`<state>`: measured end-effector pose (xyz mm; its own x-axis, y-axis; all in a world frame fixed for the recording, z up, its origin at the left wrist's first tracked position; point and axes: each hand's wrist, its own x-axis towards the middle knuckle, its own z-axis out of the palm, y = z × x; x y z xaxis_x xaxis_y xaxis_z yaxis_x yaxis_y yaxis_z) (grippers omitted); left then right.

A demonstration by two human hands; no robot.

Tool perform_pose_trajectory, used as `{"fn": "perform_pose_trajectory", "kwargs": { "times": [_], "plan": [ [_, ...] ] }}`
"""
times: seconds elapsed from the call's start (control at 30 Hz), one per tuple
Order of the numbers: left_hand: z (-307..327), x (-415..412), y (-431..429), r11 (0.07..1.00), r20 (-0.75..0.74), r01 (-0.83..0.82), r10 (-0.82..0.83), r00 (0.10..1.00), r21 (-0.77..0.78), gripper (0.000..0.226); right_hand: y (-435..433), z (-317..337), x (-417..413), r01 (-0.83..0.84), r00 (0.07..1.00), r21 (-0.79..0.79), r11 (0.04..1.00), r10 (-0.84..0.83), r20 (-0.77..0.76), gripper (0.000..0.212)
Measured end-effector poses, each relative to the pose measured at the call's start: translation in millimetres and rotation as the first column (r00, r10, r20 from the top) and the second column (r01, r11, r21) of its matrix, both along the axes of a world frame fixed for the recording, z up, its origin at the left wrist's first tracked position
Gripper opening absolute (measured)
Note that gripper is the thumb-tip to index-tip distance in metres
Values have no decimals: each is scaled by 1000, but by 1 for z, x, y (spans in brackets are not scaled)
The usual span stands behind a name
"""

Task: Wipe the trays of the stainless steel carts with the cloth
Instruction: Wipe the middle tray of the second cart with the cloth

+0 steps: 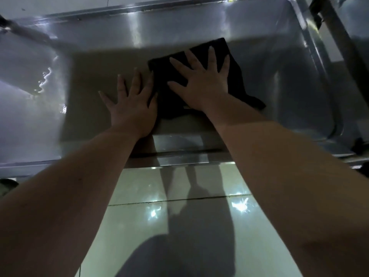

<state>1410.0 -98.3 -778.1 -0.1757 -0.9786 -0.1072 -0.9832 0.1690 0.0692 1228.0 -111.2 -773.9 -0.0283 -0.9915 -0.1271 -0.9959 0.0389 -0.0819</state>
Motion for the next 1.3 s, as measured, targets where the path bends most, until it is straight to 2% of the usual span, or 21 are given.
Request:
{"fn": "perform_pose_trajectory", "kwargs": {
  "times": [0.1, 0.23, 0.33, 0.4, 0.5, 0.57, 0.63, 0.73, 0.83, 0.9, 1.03, 1.13, 1.2, 1.3],
  "plan": [
    [0, 0, -2, 1000, -39, 3, -4, 999, -3, 53, -4, 2, -59, 88, 996, -44, 995, -89, -10, 65],
    [-2, -3, 0, 1000, -29, -3, 3, 1000, -18, 53, 13, 6, -154, 380, 925, 2, 925, -380, -9, 68],
    [-1, -7, 3, 1000, -15, -2, 2, 1000, -20, 53, 17, 6, -145, 513, 858, 6, 859, -512, -26, 69],
    [0, -7, 4, 1000, -22, -6, 5, 1000, -17, 52, 15, 8, -94, 455, 891, 11, 891, -455, 1, 68],
    [2, -5, 4, 1000, -6, -11, 11, 1000, -8, 52, 39, 4, -12, 164, 986, -31, 986, -163, 33, 67],
    [3, -4, 3, 1000, -8, -14, 14, 1000, 1, 52, 65, 3, -5, 43, 999, -42, 998, -43, 14, 66],
    [3, -4, 3, 1000, -29, -14, 15, 999, 3, 51, 82, 4, -46, 82, 997, -68, 994, -82, -1, 64],
    [2, -5, 2, 1000, -44, -6, 5, 999, -6, 51, 108, 7, -127, 342, 939, 9, 940, -341, -35, 64],
    [0, -8, 3, 1000, -37, -6, 5, 999, -13, 52, 123, 10, -136, 526, 849, 53, 849, -521, -90, 65],
    [0, -7, 3, 1000, -28, 2, -2, 1000, -18, 52, 118, 10, -95, 517, 855, 52, 855, -512, -79, 66],
    [1, -2, 4, 1000, -40, 12, -13, 999, -15, 52, 114, 3, 14, 208, 978, 19, 978, -208, -13, 68],
    [4, 2, 3, 999, -73, 47, -46, 996, 24, 51, 119, 4, 12, 110, 994, 15, 994, -110, 22, 67],
    [8, 19, -1, 991, -76, 128, -124, 989, 44, 49, 123, 5, -28, 164, 986, -4, 986, -164, -12, 68],
    [11, 59, -7, 955, -42, 296, -294, 955, 36, 50, 132, 8, -90, 421, 906, 42, 906, -419, -59, 68]
  ]
}}
